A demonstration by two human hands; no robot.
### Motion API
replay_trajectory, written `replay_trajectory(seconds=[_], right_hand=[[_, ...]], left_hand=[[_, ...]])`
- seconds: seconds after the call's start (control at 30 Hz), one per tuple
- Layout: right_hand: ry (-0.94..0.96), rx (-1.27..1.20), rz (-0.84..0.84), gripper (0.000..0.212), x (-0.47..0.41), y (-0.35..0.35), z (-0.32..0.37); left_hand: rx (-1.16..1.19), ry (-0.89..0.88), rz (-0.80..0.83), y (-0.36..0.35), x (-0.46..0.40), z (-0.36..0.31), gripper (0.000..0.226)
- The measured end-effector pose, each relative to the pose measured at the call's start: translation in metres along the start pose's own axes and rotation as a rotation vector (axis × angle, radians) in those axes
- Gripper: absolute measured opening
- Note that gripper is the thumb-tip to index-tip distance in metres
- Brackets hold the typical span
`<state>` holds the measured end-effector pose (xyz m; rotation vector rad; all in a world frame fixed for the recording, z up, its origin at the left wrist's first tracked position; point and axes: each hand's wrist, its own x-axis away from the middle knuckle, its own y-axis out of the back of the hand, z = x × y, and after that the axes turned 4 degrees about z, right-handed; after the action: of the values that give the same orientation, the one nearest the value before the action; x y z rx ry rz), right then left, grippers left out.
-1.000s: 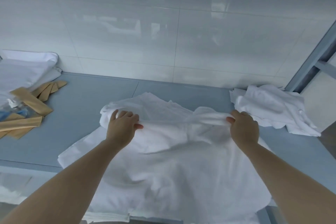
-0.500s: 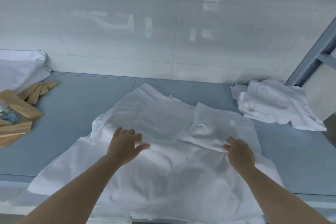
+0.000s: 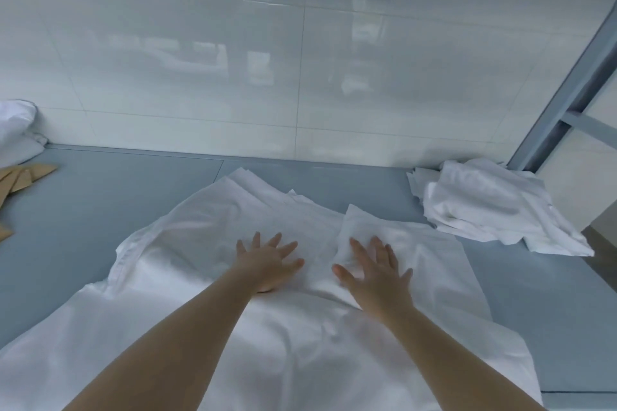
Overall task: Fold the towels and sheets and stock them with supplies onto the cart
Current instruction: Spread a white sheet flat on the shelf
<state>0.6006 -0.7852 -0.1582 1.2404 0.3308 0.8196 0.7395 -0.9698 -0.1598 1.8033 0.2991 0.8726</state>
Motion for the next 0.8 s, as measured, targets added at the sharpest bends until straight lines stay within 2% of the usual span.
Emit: replay_trajectory(seconds=[0.1, 0.3, 0.53, 0.8], right_hand=[[-0.037, -0.030, 0.049, 0.078, 0.010, -0.026, 0.004], [-0.084, 0.121, 0.031, 0.082, 0.028, -0.046, 0.005], [-0.025, 0.248, 0.136, 0.084, 0.008, -0.045, 0.014], [0.052, 0.306, 0.120, 0.095, -0.014, -0.061, 0.041]], left_hand=[[-0.037, 0.031, 0.019, -0.014, -0.010, 0.007, 0.066], [-0.055, 0.059, -0.068, -0.034, -0.002, 0.019, 0.075], [0.003, 0.177, -0.070, -0.037, 0.006, 0.034, 0.080], [0.128, 0.364, -0.058, -0.035, 0.022, 0.070, 0.082]])
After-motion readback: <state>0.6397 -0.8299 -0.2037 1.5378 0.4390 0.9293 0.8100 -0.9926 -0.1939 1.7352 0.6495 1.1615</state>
